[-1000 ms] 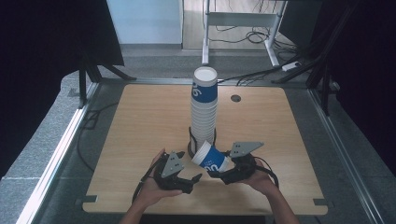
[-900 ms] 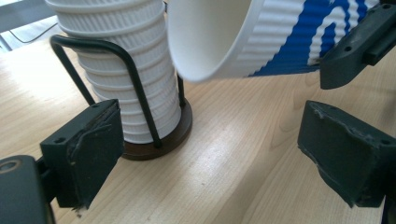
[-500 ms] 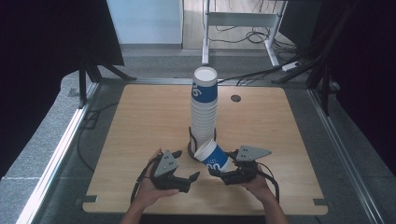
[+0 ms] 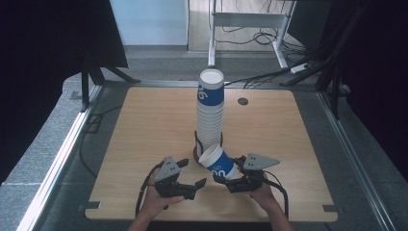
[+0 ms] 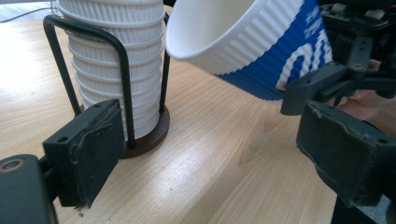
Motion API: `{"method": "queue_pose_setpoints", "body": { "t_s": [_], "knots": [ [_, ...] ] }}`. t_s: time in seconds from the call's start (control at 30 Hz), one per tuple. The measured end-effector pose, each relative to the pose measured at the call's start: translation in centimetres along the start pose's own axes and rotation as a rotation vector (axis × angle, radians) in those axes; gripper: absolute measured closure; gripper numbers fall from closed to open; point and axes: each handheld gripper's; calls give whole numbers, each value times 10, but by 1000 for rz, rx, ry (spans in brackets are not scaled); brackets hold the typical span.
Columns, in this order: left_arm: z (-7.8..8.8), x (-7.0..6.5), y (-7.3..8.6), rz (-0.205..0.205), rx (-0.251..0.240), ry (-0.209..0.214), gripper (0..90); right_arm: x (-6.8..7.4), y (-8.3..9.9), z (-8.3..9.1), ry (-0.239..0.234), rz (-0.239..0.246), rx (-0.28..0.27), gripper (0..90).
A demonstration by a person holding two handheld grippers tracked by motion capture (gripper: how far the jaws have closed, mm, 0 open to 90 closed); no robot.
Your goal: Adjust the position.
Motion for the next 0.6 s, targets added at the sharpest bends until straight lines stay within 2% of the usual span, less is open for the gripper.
{"method": "queue_pose_setpoints", "body": {
  "t_s": [0.13,0.23,0.33,0.47,0.6],
  "knots": [
    [0,0,0,25,-11,18,82,1,4,-2,2,10,-19,277],
    [0,3,-1,87,-37,72,82,3,9,-6,-19,-11,-54,277],
    [0,4,-1,134,-61,120,82,7,12,-11,-26,3,-72,278],
    [-2,4,-2,149,-68,138,82,11,13,-15,-36,13,-84,277],
    [-6,6,-2,185,-85,179,82,12,14,-16,-45,8,-106,277]
  ]
}}
Point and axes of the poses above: each handheld gripper's, and its own axes: z roughly backward along the jaws, y roughly out of its underside, x roughly to its left, and after that the axes turned 3 degrees about -y, right-handed
